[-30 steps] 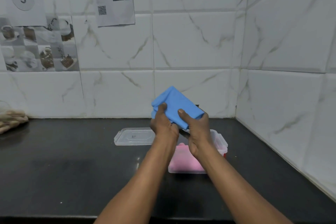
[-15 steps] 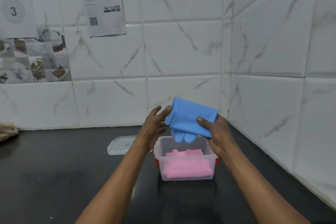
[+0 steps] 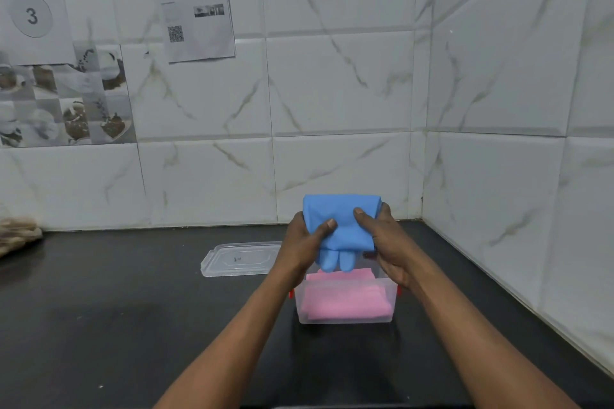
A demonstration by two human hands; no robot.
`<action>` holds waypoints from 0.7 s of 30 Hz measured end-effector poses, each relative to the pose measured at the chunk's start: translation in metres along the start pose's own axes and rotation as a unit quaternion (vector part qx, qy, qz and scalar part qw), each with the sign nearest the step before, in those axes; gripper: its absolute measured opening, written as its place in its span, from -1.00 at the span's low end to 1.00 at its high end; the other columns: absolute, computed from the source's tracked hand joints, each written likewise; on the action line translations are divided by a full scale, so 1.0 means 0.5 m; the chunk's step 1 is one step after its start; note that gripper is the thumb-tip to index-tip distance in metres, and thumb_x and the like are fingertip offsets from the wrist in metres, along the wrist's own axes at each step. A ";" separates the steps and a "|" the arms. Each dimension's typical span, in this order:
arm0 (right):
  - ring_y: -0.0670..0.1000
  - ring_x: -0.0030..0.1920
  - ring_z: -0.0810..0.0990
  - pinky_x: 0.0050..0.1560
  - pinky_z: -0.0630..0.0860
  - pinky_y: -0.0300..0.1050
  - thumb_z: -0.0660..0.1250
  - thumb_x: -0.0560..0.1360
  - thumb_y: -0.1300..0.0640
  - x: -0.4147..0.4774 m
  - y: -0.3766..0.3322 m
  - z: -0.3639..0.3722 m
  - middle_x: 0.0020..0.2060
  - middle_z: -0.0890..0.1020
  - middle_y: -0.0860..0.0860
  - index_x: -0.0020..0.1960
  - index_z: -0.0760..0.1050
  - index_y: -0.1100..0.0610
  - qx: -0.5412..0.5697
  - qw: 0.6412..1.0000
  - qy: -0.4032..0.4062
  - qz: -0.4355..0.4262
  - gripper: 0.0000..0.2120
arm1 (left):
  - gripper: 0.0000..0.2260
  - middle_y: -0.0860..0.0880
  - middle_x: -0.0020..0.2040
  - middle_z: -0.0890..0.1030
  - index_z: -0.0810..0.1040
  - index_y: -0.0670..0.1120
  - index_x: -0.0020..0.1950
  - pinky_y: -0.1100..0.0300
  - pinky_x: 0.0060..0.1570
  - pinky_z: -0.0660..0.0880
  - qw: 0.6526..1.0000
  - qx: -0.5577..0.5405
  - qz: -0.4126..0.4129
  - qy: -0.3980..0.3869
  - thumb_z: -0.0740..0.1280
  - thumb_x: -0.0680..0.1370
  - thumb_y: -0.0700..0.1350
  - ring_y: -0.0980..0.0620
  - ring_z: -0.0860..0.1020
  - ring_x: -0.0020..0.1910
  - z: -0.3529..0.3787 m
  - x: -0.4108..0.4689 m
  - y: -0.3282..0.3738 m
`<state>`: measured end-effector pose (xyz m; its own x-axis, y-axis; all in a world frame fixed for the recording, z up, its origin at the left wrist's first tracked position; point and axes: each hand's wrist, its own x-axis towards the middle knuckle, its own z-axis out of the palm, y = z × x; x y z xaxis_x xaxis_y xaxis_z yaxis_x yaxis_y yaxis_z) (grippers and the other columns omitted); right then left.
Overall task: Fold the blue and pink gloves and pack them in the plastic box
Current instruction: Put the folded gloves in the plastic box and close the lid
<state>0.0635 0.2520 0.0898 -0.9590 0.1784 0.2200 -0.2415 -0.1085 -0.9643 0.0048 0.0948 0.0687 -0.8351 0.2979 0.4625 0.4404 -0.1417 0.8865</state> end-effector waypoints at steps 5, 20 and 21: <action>0.15 0.15 0.66 0.05 0.58 0.36 0.38 0.55 0.06 0.000 0.009 -0.017 0.20 0.63 0.04 0.32 0.39 -0.04 0.046 0.998 -0.030 -0.028 -0.63 | -0.69 -0.09 0.10 0.69 0.55 -0.12 0.21 -0.01 0.07 0.61 0.998 -0.056 -0.029 0.018 0.45 0.51 -0.07 -0.10 0.67 0.09 0.008 0.001 0.013; 0.13 -0.03 0.64 -0.18 0.64 0.11 0.27 0.61 0.20 0.017 0.012 -0.029 0.04 0.64 0.17 0.29 0.46 0.23 -0.125 0.985 -0.009 0.115 -0.73 | -0.77 -0.18 -0.03 0.61 0.51 -0.21 0.19 0.17 -0.44 0.54 0.969 0.037 -0.244 -0.014 0.26 0.57 -0.18 -0.06 0.60 -0.19 -0.009 -0.006 0.020; 0.11 -0.06 0.63 -0.24 0.64 0.05 0.29 0.60 0.21 0.019 0.013 -0.027 0.03 0.63 0.17 0.29 0.46 0.23 -0.163 0.979 -0.009 0.122 -0.72 | -0.77 -0.20 -0.02 0.60 0.51 -0.23 0.20 0.16 -0.44 0.54 0.966 0.056 -0.251 -0.015 0.26 0.57 -0.20 -0.07 0.59 -0.20 -0.010 -0.006 0.017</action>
<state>0.0547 0.2660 0.0834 -0.9853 0.1690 -0.0231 0.0527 0.1726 -0.9836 0.0091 0.0880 0.0750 -0.9437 0.3295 -0.0284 0.0156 0.1301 0.9914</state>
